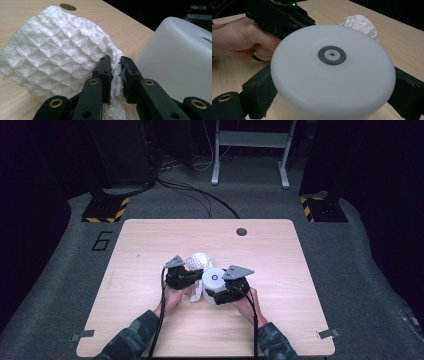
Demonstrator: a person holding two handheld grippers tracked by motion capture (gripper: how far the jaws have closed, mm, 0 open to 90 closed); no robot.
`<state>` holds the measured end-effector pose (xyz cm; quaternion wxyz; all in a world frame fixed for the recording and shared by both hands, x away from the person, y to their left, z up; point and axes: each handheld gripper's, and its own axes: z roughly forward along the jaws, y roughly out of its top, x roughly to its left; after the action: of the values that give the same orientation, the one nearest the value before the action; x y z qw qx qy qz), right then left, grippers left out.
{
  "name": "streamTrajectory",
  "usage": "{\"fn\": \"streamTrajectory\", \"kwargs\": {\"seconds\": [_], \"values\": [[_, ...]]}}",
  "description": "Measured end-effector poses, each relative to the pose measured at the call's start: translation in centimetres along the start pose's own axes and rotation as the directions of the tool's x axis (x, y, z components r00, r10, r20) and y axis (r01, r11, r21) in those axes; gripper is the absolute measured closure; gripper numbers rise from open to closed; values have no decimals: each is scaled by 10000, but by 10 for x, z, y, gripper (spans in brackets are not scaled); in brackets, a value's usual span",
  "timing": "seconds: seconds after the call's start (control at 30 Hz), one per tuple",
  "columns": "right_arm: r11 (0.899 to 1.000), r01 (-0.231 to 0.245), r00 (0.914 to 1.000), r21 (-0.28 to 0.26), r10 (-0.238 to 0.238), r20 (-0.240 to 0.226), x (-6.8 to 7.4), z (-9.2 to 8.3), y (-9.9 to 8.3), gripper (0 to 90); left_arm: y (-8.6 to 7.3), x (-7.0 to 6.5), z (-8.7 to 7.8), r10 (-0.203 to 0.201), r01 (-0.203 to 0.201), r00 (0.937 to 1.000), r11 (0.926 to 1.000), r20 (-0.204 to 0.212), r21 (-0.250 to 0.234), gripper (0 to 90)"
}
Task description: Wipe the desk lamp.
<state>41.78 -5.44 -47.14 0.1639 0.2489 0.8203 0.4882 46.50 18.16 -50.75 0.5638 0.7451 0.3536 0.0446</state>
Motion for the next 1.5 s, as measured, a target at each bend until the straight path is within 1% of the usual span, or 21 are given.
{"fn": "streamTrajectory", "kwargs": {"seconds": [0.03,0.1,0.2,0.27,0.3,0.33,0.43,0.77,0.9,1.0,1.03,1.1,1.13,1.17,1.23,1.3,1.33,1.4,1.43,1.47,1.5], "values": [[10000,-4,10000,1,4,-4,0,0,0,84,1,1,1,84,-84,10000,10000,-24,45,795],[10000,-39,10000,15,39,0,0,0,0,84,3,2,4,43,-43,10000,10000,46,43,795],[10000,-38,10000,27,38,7,0,0,0,84,3,2,5,85,-85,10000,9999,6,72,795],[10000,-37,10000,30,37,6,1,0,0,84,2,1,3,-113,112,9999,9999,70,79,795],[10000,-37,10000,30,37,6,1,0,0,84,2,1,3,-113,112,9999,9999,70,79,795],[10000,-30,10000,31,30,-3,1,0,0,84,2,2,2,-11,11,10000,10000,68,70,795],[10000,48,10000,26,-47,-21,0,0,0,84,-1,1,-3,-122,121,9999,9999,113,78,795],[10000,69,10000,20,-69,16,0,0,0,84,-9,-3,-17,-96,95,9999,9999,135,85,795],[10000,69,10000,21,-69,15,0,0,0,84,-13,-5,-23,-127,123,9997,9998,219,146,795],[10000,69,10000,29,-69,12,0,0,0,84,-16,-7,-27,-45,40,9997,9998,257,191,794],[10000,62,10000,32,-62,7,0,0,0,84,-18,-8,-30,-77,68,9993,9997,358,240,794],[10000,67,10000,34,-67,12,0,0,0,84,-19,-9,-32,-30,19,9993,9996,373,280,794],[10000,67,10000,39,-67,2,0,0,0,84,-20,-10,-33,-96,84,9991,9995,425,295,794],[10000,67,10000,39,-67,2,0,0,0,84,-21,-11,-34,-22,10,9991,9996,425,279,794],[10000,6,10000,51,-6,20,1,1,0,84,-23,-13,-35,-39,26,9990,9996,451,289,794],[10000,75,10000,41,-75,14,0,1,0,84,-24,-15,-36,-106,93,9988,9996,481,265,794],[10000,7,10000,54,-7,21,1,1,0,84,-25,-16,-37,-89,76,9988,9996,485,274,794],[10000,77,10000,47,-77,15,0,1,0,84,-27,-17,-37,-144,128,9985,9995,532,303,795],[10000,74,10000,49,-74,19,0,1,0,84,-28,-18,-38,-50,33,9986,9994,521,334,795],[10000,-1,10000,62,1,26,1,1,0,84,-29,-19,-38,-124,105,9985,9993,536,350,795],[10000,3,10000,61,-4,29,1,1,0,84,-30,-20,-38,-87,65,9985,9991,544,411,794]]}}
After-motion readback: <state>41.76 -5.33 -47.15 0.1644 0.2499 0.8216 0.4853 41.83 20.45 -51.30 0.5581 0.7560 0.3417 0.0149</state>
